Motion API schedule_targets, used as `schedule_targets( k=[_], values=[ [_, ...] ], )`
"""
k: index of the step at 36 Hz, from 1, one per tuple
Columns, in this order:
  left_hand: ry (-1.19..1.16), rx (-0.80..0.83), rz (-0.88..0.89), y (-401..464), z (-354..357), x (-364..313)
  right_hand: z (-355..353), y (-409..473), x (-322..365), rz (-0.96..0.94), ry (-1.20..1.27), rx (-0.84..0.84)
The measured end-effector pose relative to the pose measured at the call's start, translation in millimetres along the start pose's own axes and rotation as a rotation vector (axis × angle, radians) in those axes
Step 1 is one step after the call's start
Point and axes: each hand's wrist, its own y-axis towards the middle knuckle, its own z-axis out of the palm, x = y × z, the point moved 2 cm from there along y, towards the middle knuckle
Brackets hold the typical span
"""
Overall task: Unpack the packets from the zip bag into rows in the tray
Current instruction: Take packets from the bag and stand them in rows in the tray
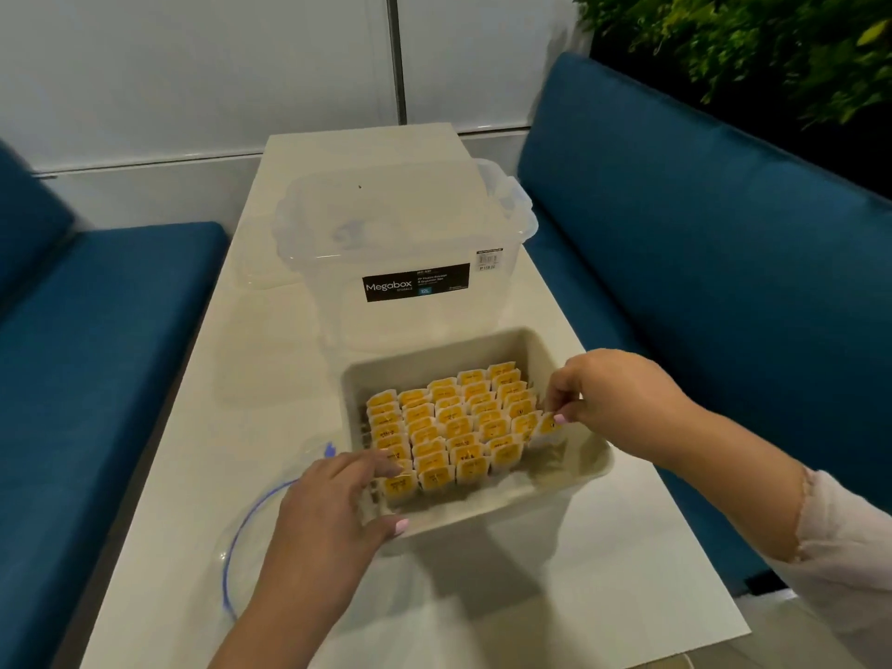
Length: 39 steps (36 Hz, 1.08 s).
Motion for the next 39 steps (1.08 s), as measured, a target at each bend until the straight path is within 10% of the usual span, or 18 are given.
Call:
schedule_targets(
  k=[39],
  values=[
    [0.021, 0.038, -0.048, 3.2, 0.0, 1.7, 55.2, 19.2, 2.7, 0.003, -0.222, 0.012]
  ],
)
